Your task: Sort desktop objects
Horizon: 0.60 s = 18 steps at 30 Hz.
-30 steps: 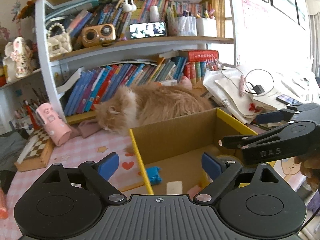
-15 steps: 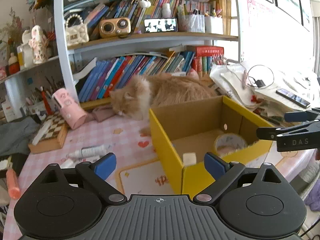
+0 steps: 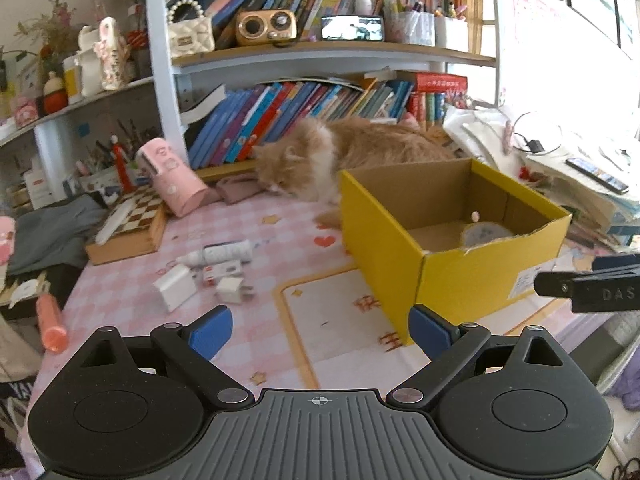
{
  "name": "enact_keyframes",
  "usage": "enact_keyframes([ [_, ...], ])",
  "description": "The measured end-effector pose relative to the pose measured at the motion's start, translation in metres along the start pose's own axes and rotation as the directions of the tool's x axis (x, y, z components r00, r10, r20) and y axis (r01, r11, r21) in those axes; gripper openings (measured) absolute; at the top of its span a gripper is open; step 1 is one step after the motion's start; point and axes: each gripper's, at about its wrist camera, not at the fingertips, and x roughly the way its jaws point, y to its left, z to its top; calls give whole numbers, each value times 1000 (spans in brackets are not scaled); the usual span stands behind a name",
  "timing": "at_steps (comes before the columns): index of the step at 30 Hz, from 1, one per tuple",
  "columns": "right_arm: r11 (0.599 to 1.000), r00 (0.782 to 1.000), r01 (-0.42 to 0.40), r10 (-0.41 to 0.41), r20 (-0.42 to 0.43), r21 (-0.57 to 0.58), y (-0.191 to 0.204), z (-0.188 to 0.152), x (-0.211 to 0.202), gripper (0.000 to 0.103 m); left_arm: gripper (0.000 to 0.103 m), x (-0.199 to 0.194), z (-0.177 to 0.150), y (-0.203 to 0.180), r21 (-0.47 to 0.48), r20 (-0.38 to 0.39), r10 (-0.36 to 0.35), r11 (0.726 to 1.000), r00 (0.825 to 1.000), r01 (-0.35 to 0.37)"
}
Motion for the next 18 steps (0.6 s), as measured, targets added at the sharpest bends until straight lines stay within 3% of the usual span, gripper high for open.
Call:
enact_keyframes([
  [12,1000,997,-20,20,-72,6,52,-31,-11,95,97,-10,-29,26,-37,-72,-16,999,997,14],
  [18,999,994,-36,36,-108,4,74,-45,-16,95,97,-19,-38,26,26,-82,-38,999,996,40],
])
